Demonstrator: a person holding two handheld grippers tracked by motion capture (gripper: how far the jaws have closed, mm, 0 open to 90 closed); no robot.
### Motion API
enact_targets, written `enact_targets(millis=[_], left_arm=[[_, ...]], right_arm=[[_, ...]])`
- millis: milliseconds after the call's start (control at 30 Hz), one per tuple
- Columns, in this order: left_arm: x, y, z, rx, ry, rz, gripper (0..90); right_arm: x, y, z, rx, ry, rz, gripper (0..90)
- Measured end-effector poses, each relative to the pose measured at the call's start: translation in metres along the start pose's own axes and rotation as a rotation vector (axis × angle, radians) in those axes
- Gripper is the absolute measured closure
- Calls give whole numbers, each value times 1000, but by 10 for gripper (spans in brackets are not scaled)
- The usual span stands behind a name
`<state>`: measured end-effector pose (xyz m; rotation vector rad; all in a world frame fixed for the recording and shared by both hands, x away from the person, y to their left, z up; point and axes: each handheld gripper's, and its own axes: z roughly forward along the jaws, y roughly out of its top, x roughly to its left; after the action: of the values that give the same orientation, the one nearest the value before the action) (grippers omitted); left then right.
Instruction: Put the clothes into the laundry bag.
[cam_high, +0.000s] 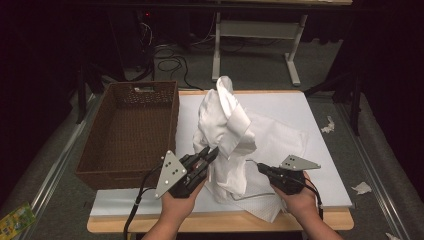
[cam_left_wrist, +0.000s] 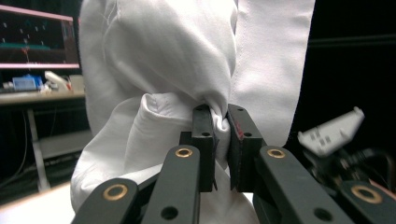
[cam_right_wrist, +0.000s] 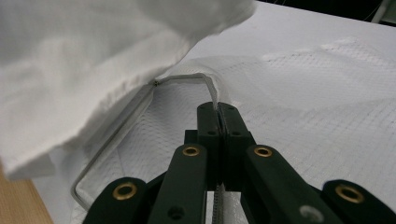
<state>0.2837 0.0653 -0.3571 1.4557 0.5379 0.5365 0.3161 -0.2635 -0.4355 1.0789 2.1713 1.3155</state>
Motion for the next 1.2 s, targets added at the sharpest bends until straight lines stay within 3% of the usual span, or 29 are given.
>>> enact_targets(millis=[133,333,433,567,667,767,867,1033,1100,1200], left_arm=[[-5,-17,-5,62,-14,9,829],[-12,-53,5,202,-55,11,829],[-16,-72,13,290,-69,45,829],[-21,-91,22,379,-97,46,829],[-27,-101,28,466,-111,84,828],[-29,-109,37,526,-89,89,827],[-28,-111,51,553,-35,80,826],[-30,-118,74,605,50,116,824],[-31,-119,76,618,56,124,819],[-29,-118,73,596,42,78,783]], right_arm=[[-2,5,2,-11,-9,10,898],[-6,14,1,-24,-32,16,899],[-7,21,1,-31,-39,16,900],[-10,30,3,-48,-56,20,900],[-14,33,2,-71,-57,41,900],[-13,33,-4,-94,-57,45,900],[-12,31,-8,-106,-48,44,900],[-11,28,-11,-102,-55,40,900],[-11,26,-12,-98,-57,39,900],[-11,25,-12,-101,-57,39,900]])
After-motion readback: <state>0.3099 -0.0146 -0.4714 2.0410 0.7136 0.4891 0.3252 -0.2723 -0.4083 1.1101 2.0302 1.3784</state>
